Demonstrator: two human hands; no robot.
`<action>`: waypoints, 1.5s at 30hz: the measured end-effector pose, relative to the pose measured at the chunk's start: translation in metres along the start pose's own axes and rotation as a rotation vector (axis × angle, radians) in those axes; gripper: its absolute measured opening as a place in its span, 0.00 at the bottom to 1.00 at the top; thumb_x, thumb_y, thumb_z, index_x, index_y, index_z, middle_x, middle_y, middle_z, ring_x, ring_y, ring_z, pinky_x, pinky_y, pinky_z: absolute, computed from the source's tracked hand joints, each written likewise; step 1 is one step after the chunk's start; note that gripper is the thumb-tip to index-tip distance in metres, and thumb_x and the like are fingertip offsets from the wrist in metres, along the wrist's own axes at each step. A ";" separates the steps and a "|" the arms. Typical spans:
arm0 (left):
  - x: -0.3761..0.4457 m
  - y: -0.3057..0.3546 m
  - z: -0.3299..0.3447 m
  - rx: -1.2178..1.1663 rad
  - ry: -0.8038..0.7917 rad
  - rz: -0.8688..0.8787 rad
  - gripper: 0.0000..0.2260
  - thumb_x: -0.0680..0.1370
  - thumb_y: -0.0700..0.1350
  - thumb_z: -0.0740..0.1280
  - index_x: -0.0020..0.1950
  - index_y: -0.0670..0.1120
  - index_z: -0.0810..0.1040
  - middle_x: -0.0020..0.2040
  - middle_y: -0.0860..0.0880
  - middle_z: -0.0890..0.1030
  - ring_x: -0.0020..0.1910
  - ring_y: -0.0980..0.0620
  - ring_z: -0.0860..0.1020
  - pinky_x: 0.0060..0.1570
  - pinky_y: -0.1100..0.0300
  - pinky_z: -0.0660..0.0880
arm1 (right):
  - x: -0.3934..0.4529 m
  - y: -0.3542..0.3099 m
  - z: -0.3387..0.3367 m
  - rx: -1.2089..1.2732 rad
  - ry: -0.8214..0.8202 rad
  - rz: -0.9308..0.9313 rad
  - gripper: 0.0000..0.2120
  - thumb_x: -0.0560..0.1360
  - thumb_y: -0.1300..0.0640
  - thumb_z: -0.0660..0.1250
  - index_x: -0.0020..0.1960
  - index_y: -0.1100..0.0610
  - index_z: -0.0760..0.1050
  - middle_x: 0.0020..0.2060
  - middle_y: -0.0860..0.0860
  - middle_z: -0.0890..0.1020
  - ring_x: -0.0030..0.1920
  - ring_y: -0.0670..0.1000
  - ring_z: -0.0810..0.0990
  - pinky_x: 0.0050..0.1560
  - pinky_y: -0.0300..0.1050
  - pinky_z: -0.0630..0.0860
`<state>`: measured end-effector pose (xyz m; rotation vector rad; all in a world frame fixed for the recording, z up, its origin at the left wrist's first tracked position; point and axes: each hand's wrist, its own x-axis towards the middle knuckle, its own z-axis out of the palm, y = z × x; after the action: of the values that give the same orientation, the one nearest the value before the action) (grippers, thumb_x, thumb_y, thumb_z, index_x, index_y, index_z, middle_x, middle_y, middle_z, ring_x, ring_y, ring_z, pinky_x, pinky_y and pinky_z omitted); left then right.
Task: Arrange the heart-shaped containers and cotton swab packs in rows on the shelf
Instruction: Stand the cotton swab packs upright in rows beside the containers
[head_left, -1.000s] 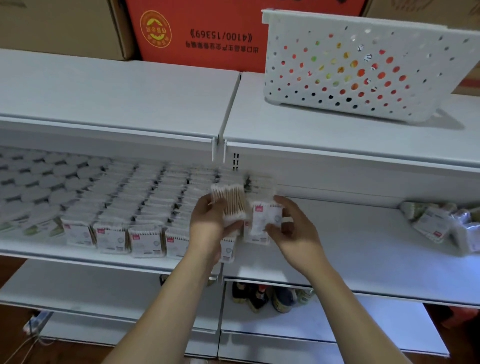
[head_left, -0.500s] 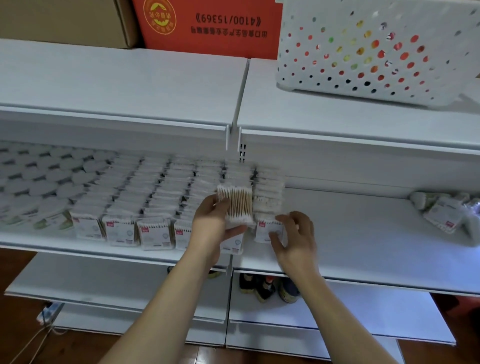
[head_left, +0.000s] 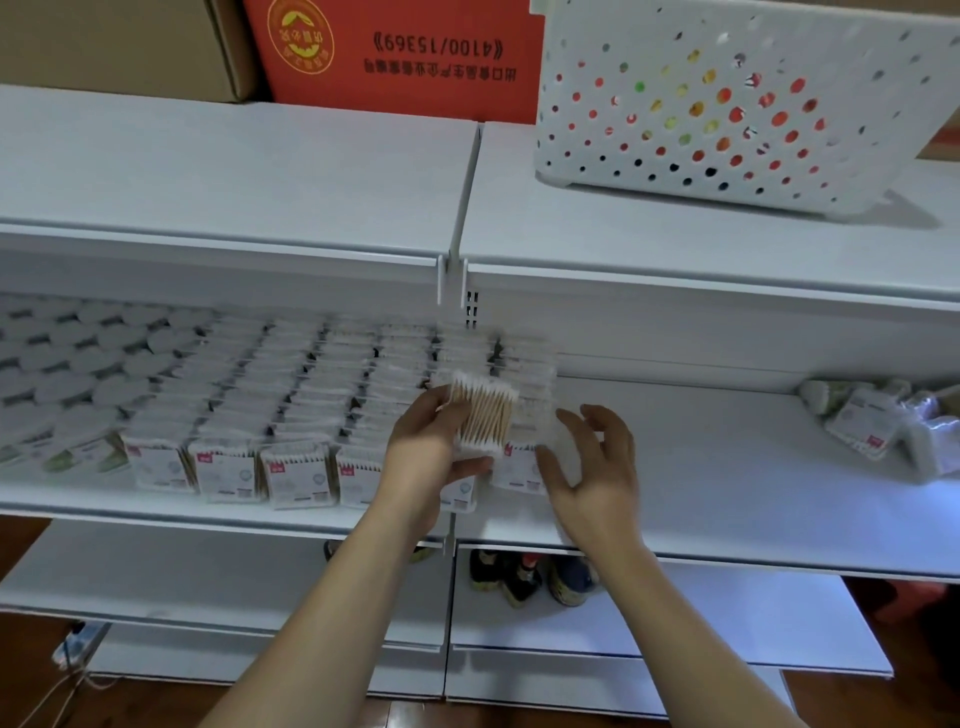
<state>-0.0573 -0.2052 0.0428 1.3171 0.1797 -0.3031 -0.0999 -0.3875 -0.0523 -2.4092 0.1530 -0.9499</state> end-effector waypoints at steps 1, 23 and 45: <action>-0.001 0.000 0.002 -0.009 -0.020 0.013 0.07 0.81 0.40 0.65 0.54 0.49 0.81 0.54 0.49 0.82 0.50 0.48 0.82 0.47 0.48 0.83 | 0.005 -0.013 -0.010 0.103 0.018 0.116 0.12 0.78 0.48 0.66 0.60 0.49 0.80 0.56 0.49 0.79 0.57 0.49 0.77 0.55 0.33 0.71; 0.006 -0.022 0.013 0.419 -0.116 0.296 0.17 0.78 0.39 0.70 0.63 0.53 0.75 0.48 0.53 0.84 0.47 0.55 0.82 0.46 0.59 0.78 | 0.020 -0.042 -0.053 0.509 -0.335 0.321 0.31 0.76 0.60 0.70 0.72 0.35 0.66 0.53 0.45 0.81 0.49 0.44 0.82 0.50 0.35 0.78; 0.025 -0.055 -0.044 1.655 -0.221 0.851 0.34 0.63 0.36 0.74 0.70 0.39 0.75 0.68 0.41 0.77 0.70 0.38 0.73 0.69 0.38 0.68 | -0.030 0.005 0.011 -0.216 -0.179 -0.112 0.27 0.71 0.57 0.74 0.69 0.49 0.75 0.66 0.59 0.71 0.63 0.61 0.73 0.54 0.56 0.79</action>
<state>-0.0491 -0.1778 -0.0257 2.7727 -1.0348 0.2513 -0.1146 -0.3778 -0.0797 -2.7124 0.0569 -0.7950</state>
